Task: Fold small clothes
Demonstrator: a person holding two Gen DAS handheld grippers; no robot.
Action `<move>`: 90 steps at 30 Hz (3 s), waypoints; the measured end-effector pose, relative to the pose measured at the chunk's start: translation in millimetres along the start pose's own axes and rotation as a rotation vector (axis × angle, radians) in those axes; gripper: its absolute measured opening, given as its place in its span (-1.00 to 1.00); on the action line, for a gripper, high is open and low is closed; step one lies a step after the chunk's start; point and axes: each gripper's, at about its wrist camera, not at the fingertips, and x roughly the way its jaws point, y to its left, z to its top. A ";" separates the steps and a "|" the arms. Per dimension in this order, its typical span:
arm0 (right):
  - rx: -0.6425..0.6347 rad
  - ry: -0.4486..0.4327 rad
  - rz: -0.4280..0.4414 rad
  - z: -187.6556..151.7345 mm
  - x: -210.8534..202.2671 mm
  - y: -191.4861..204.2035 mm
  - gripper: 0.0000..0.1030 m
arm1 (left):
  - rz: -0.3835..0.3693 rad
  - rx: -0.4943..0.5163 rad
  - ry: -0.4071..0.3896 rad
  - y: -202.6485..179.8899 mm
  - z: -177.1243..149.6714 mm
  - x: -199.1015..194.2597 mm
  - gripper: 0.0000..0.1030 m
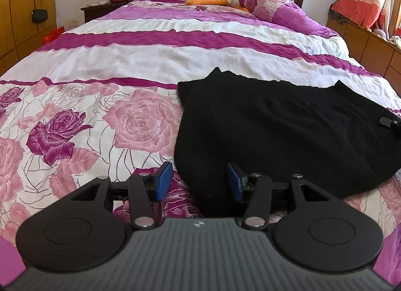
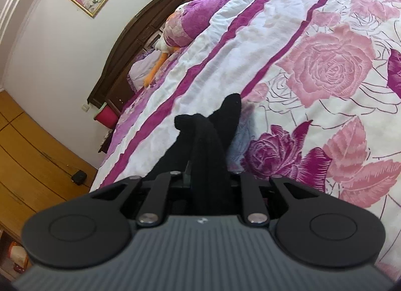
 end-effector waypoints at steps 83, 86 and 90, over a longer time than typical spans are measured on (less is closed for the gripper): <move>-0.932 0.588 -0.133 -126.2 143.4 260.4 -0.75 | -0.465 -0.276 -0.041 -19.3 0.4 11.3 -0.50; -0.911 0.522 -0.074 -113.0 123.5 267.7 -0.76 | -0.469 -0.270 -0.085 -14.5 3.2 -1.8 -0.54; -0.885 0.451 0.019 -98.1 101.9 294.4 -0.76 | -0.423 -0.244 -0.177 -2.7 10.7 -26.6 -0.54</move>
